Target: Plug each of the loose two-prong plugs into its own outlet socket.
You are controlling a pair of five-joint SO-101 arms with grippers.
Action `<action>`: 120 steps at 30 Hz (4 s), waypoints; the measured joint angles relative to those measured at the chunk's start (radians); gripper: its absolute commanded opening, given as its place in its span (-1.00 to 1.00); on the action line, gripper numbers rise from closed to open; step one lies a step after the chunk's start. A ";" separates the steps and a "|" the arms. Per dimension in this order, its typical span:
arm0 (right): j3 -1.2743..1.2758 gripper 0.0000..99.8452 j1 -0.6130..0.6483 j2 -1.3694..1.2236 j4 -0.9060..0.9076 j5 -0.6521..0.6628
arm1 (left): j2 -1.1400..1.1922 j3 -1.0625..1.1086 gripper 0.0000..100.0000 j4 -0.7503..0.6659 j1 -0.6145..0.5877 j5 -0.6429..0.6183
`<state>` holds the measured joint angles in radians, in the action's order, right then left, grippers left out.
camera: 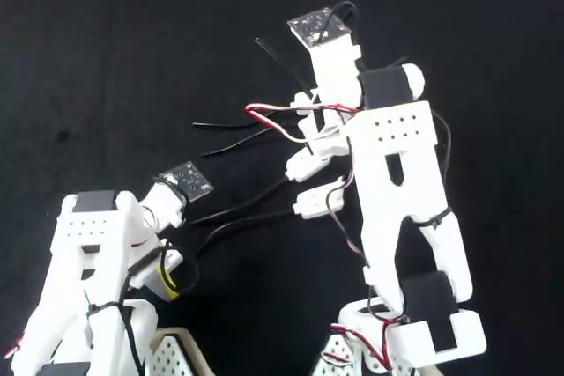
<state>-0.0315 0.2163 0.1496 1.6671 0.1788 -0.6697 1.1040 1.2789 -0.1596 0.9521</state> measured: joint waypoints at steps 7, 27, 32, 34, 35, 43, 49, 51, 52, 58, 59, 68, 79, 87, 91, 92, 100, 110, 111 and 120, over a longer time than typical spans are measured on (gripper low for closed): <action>0.000 -0.98 -0.020 0.000 0.000 0.000 | 0.005 0.081 -0.32 -0.123 0.000 0.000; 0.000 -0.98 -0.023 0.000 0.000 0.000 | 0.005 0.078 -0.94 -0.141 0.014 -0.094; 0.000 -0.98 -0.023 0.000 0.000 0.000 | 0.005 -0.029 -0.93 -0.110 0.028 -0.187; 0.000 -0.98 -0.023 0.000 0.000 0.000 | 0.005 -0.060 -0.93 -0.114 0.068 -0.253; 0.000 -0.98 -0.023 0.000 0.000 0.000 | 0.005 -0.064 -0.93 -0.112 0.095 -0.296; 0.000 -0.98 -0.023 0.000 0.000 0.000 | 0.006 -0.078 -0.93 -0.172 0.279 -0.423; 0.000 -0.98 -0.023 0.000 0.000 0.000 | 0.006 -0.078 -0.93 -0.152 0.310 -0.361; 0.000 -0.98 -0.023 0.000 0.000 0.000 | 0.006 -0.069 -0.93 -0.115 0.350 -0.353; 0.000 -0.98 -0.023 0.000 0.000 0.000 | 0.006 -0.058 -0.93 -0.107 0.367 -0.351; 0.000 -0.98 -0.040 0.000 0.000 0.000 | 0.008 -0.032 -0.70 -0.163 0.361 -0.345; 0.000 -0.98 -0.043 0.000 0.000 0.000 | 0.008 -0.032 -0.62 -0.173 0.342 -0.345; 0.000 -0.98 -0.046 0.000 0.000 0.000 | 0.008 -0.032 -0.16 -0.189 0.288 -0.376; 0.000 -0.98 -0.023 0.000 0.000 -0.002 | 0.008 -0.152 -0.38 -0.069 0.158 -0.422; 0.035 -0.98 0.226 -0.018 -0.023 -0.040 | -0.190 -0.247 -0.51 0.023 -0.173 -0.480; 0.178 -0.98 0.402 -0.071 -0.164 -0.074 | -0.347 -0.123 -0.51 -0.011 -0.351 -0.480; 0.209 -0.98 0.445 -0.086 -0.203 -0.083 | -0.385 -0.074 -0.51 -0.038 -0.393 -0.480; 0.233 -0.98 0.629 -0.213 -0.316 -0.135 | -0.647 0.321 -0.51 -0.239 -0.512 -0.486; 0.233 -0.98 0.652 -0.264 -0.391 -0.213 | -0.841 0.453 -0.51 -0.261 -0.512 -0.486; 0.233 -0.98 0.652 -0.264 -0.391 -0.213 | -0.848 0.456 -0.51 -0.261 -0.512 -0.486; 0.233 -0.98 0.652 -0.272 -0.416 -0.213 | -0.867 0.459 -0.51 -0.222 -0.468 -0.456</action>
<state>0.2018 0.8684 -0.1220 1.2513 -0.0345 -1.5367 1.5627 1.0564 -0.6276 0.4964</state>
